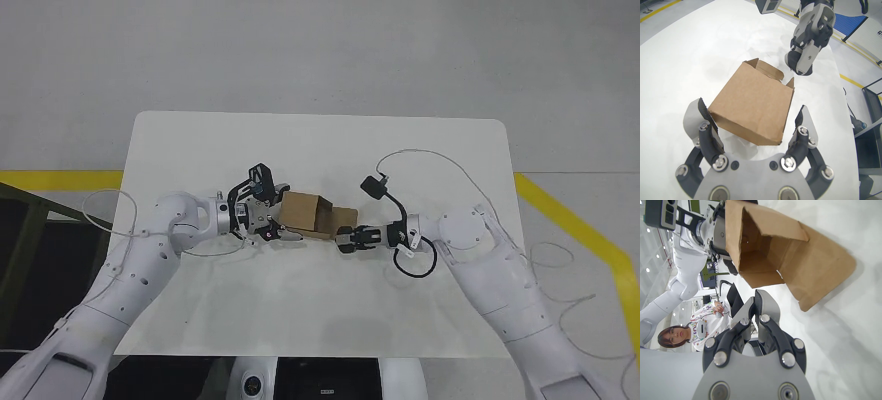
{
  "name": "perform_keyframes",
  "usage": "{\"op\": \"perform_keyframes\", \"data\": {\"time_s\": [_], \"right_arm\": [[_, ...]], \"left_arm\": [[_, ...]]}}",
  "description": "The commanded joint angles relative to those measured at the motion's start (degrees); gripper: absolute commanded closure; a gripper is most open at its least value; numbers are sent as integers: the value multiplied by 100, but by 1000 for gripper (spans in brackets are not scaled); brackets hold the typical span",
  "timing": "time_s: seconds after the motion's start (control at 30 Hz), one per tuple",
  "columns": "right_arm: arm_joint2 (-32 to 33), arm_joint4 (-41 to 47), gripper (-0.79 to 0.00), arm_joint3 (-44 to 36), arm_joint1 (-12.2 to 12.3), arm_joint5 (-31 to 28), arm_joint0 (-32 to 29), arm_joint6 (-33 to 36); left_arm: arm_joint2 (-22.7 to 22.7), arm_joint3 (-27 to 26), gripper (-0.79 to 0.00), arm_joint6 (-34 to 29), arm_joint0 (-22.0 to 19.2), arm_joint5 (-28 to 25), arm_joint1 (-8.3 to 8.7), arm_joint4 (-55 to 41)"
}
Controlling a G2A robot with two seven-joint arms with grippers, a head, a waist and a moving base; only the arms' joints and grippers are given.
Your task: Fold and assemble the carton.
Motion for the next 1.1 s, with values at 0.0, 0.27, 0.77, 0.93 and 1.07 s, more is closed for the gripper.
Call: {"op": "perform_keyframes", "data": {"time_s": [0.0, 0.27, 0.77, 0.93, 1.07], "right_arm": [[-74, 25, 0, -34, -9, 27, -13, -3], [-389, 122, 0, 298, -93, -52, 154, -261], [-647, 201, 0, 786, -184, -295, 582, -275], [-187, -99, 0, 704, -14, -77, 377, -326], [109, -207, 0, 613, 82, 15, 229, -457]], "left_arm": [[-6, -5, -785, -16, -5, 9, -7, -12], [-3, -28, -785, -94, -3, -11, -36, -73], [25, 41, -785, -227, -24, -188, -83, -157], [5, 40, -785, -237, -4, -159, -92, -157], [12, 10, -785, -267, 17, -146, -102, -156]]}}
